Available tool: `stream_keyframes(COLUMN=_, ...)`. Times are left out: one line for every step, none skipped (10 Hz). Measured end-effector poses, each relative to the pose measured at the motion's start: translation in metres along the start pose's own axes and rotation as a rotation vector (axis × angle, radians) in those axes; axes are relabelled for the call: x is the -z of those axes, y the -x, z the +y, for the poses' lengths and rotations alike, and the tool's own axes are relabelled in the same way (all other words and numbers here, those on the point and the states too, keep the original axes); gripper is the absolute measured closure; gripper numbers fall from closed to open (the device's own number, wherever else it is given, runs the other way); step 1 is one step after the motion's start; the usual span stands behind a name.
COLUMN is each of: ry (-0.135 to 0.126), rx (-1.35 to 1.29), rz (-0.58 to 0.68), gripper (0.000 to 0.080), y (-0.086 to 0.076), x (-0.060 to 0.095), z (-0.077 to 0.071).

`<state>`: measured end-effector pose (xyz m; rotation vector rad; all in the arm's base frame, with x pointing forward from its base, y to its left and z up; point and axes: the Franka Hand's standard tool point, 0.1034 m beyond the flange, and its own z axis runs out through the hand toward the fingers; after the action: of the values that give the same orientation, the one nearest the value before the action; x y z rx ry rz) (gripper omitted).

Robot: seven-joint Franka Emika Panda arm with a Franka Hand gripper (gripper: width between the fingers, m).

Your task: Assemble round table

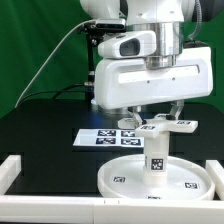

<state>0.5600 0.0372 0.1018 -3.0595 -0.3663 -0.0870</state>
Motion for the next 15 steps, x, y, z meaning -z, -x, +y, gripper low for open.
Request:
stream_keyframes(ry=0.006, rx=-0.148, rz=0.016, gripper=0.0357, y=-0.002, x=0.0, z=-0.001)
stream_keyframes(ry=0.007, rx=-0.289, rz=0.02, gripper=0.0357, y=-0.002, x=0.0, z=-0.001)
stream_keyframes(ry=0.001, rx=-0.43, rz=0.025, gripper=0.0357, y=-0.002, x=0.0, z=-0.001)
stream_keyframes(ry=-0.007, rx=-0.597, rz=0.028, gripper=0.0357, y=-0.002, x=-0.001, z=-0.001)
stream_keyframes(ry=-0.026, rx=-0.782, rz=0.034, gripper=0.0357, y=-0.002, x=-0.001, z=0.0)
stream_keyframes(ry=-0.04, rx=-0.941, rz=0.031, gripper=0.0357, y=-0.001, x=-0.001, z=0.0)
stream_keyframes(ry=-0.052, rx=-1.065, rz=0.027, gripper=0.0357, y=-0.001, x=-0.001, z=0.0)
stream_keyframes(ry=-0.058, rx=-1.116, rz=0.025, gripper=0.0357, y=-0.001, x=-0.001, z=0.0)
stream_keyframes(ry=-0.059, rx=-1.15, rz=0.024, gripper=0.0357, y=-0.001, x=-0.001, z=0.0)
stream_keyframes(ry=-0.059, rx=-1.14, rz=0.023, gripper=0.0281, y=-0.001, x=-0.002, z=0.0)
stream_keyframes(ry=-0.058, rx=-1.128, rz=0.023, gripper=0.0281, y=-0.001, x=-0.002, z=0.0)
stream_keyframes(ry=-0.058, rx=-1.091, rz=0.024, gripper=0.0178, y=-0.001, x=-0.002, z=0.0)
stream_keyframes(ry=-0.056, rx=-1.039, rz=0.01, gripper=0.0178, y=-0.001, x=0.003, z=-0.001)
stream_keyframes(ry=-0.063, rx=-0.966, rz=0.0, gripper=0.0155, y=-0.004, x=0.012, z=-0.002)
stream_keyframes(ry=-0.068, rx=-0.815, rz=0.004, gripper=0.0151, y=-0.005, x=0.018, z=0.001)
